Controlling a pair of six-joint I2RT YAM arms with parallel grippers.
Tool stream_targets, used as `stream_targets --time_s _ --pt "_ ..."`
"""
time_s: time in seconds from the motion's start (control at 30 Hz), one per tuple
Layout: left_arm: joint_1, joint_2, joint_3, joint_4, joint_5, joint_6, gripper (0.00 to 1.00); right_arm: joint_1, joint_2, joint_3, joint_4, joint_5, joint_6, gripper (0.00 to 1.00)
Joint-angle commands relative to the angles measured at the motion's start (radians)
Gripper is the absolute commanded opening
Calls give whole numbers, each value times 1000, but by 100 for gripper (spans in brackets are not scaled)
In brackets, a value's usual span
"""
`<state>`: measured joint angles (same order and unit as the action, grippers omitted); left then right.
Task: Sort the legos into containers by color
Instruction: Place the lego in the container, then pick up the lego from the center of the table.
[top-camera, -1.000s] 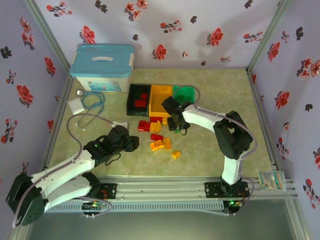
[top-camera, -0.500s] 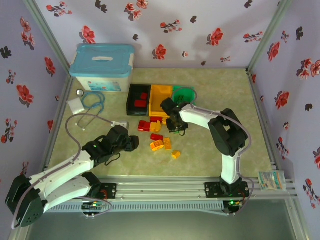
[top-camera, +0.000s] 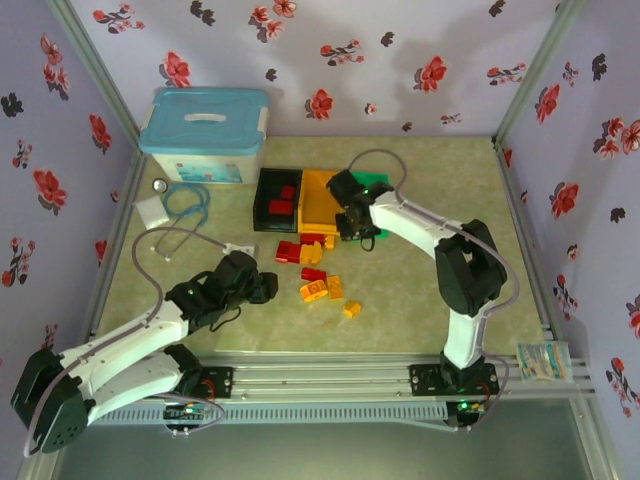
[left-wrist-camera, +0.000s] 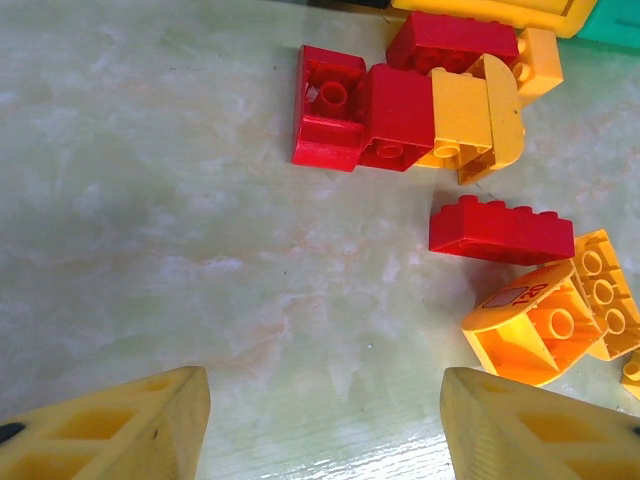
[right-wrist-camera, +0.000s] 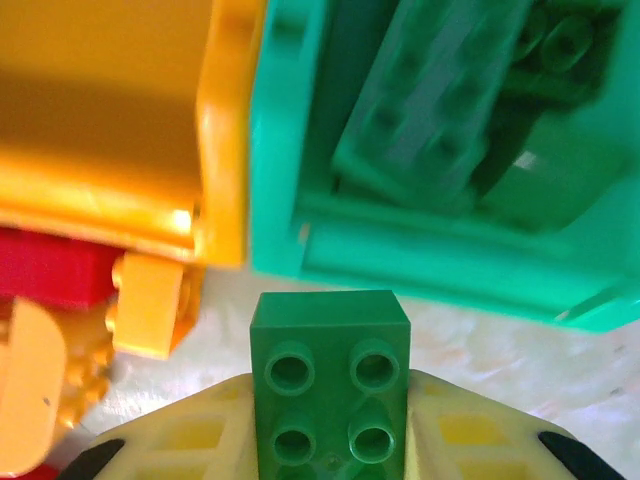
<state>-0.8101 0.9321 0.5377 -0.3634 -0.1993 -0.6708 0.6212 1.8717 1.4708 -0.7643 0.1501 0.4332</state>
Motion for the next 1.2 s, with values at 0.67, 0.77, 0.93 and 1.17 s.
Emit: stream_targets --time_s 0.67,0.77,0.93,1.17 --pt "6 19 81 -48 -10 53 66 -124 -145 -56 112 -104 17 85" --pt "39 76 111 -43 16 65 68 -103 -211 -150 148 -103 24 85" --pt "86 197 176 -37 62 103 69 -86 -307 -291 201 -123 53 84" --pt "125 389 280 -57 72 169 70 -80 -413 -448 268 -138 105 83"
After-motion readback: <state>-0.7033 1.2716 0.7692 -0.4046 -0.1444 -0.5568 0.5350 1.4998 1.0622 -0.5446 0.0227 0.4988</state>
